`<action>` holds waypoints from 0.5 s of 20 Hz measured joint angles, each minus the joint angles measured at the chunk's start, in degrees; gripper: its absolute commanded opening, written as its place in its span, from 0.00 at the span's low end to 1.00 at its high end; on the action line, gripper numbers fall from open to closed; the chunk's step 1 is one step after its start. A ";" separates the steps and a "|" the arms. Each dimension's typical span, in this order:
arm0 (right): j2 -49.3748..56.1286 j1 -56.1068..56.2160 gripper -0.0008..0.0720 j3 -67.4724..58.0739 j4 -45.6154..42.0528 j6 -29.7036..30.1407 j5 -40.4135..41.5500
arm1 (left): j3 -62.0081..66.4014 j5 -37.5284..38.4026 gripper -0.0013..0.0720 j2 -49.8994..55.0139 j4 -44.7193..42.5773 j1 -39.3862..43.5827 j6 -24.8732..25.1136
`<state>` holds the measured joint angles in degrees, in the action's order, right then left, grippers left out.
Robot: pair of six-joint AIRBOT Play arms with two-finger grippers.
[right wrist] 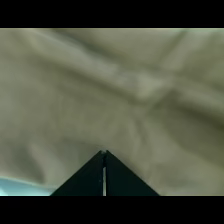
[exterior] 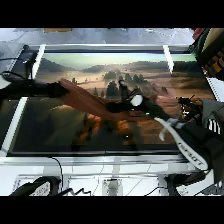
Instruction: Fold the clothes and pants, and hang the long-sleeved shirts on hangers.
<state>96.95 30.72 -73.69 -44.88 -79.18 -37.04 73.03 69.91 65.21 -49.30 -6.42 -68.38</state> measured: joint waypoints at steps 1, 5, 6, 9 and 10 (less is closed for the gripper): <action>1.62 2.69 0.03 -1.88 0.79 -1.14 -0.11 | 0.04 0.11 0.05 -2.32 -1.77 -0.55 -0.28; 5.01 11.45 0.03 -7.58 2.82 -3.23 3.08 | 0.07 1.14 0.05 -8.41 -6.62 -2.16 -3.30; 5.40 12.83 0.03 -8.85 2.97 -3.54 4.83 | 0.07 1.51 0.05 -9.14 -7.17 -2.14 -3.80; 5.92 13.90 0.03 -12.07 0.52 -4.00 5.73 | 0.07 2.23 0.05 -10.16 -7.50 -1.14 -5.09; 5.92 13.38 0.03 -12.85 -1.27 -4.04 4.35 | 0.07 2.32 0.05 -10.14 -7.10 -0.42 -5.25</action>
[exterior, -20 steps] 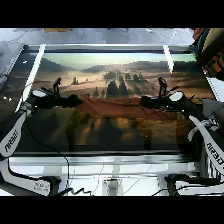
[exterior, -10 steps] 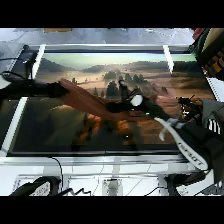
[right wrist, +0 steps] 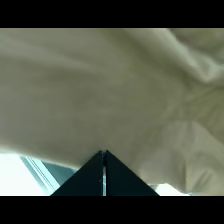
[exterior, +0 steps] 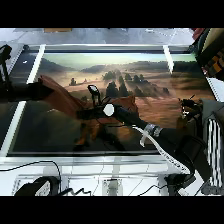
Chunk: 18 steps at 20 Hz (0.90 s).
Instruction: Fold the clothes and pants, and hang the long-sleeved shirts on hangers.
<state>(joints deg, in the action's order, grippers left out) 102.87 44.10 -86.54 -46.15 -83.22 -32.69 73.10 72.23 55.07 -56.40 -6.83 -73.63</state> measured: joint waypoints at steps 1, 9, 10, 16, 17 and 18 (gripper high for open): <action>-0.11 -1.14 0.03 -0.63 -2.43 -0.07 -2.05 | 0.00 0.15 0.05 0.22 0.66 0.87 -0.17; -7.80 -24.26 0.03 -2.12 -17.59 -1.44 -18.38 | -0.07 -10.58 0.05 12.83 9.42 20.39 -0.79; -9.40 -28.09 0.03 -2.14 -18.36 -1.46 -19.78 | -0.07 -14.45 0.05 15.69 10.80 24.11 -0.81; -14.75 -45.77 0.03 -1.81 -21.22 -0.92 -27.10 | -0.07 -37.73 0.97 30.14 18.29 41.00 -0.79; -14.99 -47.87 0.03 -1.33 -22.23 0.00 -27.85 | -0.04 -39.82 0.97 31.26 18.95 42.38 -0.74; -15.19 -50.05 0.03 -0.59 -23.47 0.83 -28.46 | -0.04 -41.40 0.97 31.87 19.41 43.28 -0.70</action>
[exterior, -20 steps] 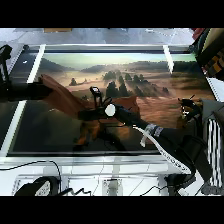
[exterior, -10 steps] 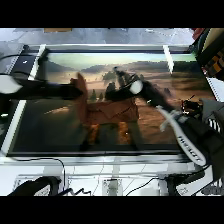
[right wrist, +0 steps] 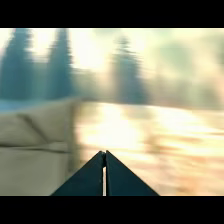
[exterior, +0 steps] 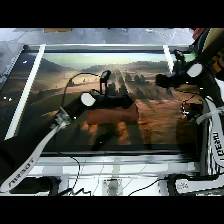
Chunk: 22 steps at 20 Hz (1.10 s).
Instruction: Fold the clothes and pants, and hang the long-sleeved shirts on hangers.
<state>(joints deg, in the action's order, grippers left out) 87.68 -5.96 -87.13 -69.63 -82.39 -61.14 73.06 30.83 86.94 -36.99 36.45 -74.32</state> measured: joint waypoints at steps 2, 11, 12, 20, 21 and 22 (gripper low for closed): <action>-0.24 -3.98 0.03 2.73 -1.38 1.90 -0.76 | 0.02 -2.08 0.97 0.33 0.72 0.59 0.17; 1.27 -8.98 0.98 27.67 23.71 18.82 1.60 | 0.04 -4.24 0.97 -2.49 1.46 -4.37 0.22; 2.03 -7.39 0.98 28.96 25.92 19.12 2.51 | 0.04 -4.15 0.97 -2.67 1.46 -4.83 0.22; 5.03 7.39 0.85 31.98 34.67 18.69 17.46 | 0.04 0.24 0.97 -3.10 -5.86 -7.10 0.24; 5.14 8.76 0.84 32.04 34.82 18.32 18.64 | 0.04 1.22 0.97 -3.13 -7.80 -7.52 0.26; 5.20 10.23 0.78 32.09 35.01 18.03 19.45 | 0.04 2.43 0.97 -3.17 -9.73 -8.07 0.24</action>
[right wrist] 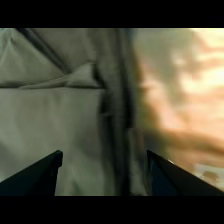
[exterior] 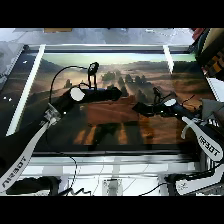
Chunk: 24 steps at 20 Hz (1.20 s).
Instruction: Fold the clothes and pants, and hang the long-sleeved shirts on hangers.
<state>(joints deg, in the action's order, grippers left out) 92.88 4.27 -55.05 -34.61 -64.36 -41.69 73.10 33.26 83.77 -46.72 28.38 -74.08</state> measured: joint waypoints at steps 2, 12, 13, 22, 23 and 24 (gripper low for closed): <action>0.20 2.60 0.55 0.13 -0.04 -0.44 0.90 | 0.00 3.19 0.97 -0.28 -3.30 -1.51 -0.02; -4.28 3.74 0.03 -5.51 -1.29 -0.79 -0.83 | 0.00 21.03 0.97 -9.20 -20.76 -17.07 -0.02; -6.23 2.38 0.03 -7.23 -1.77 -0.76 -1.64 | 0.00 22.10 0.97 -11.06 -22.58 -19.02 -0.02; -33.99 -18.40 0.03 -20.00 -20.39 -13.99 -5.75 | 0.00 24.76 0.97 -22.91 -27.63 -28.33 -0.04; -37.20 -21.59 0.03 -20.59 -23.76 -16.31 -6.12 | 0.00 24.83 0.97 -23.30 -27.67 -28.57 -0.04; -40.35 -24.94 0.03 -21.09 -27.12 -18.56 -6.62 | 0.00 24.83 0.97 -23.54 -27.80 -28.74 -0.04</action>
<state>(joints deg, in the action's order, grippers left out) 52.53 -20.67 -76.14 -61.73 -82.91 -48.31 73.10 58.08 60.23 -74.52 -0.36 -74.13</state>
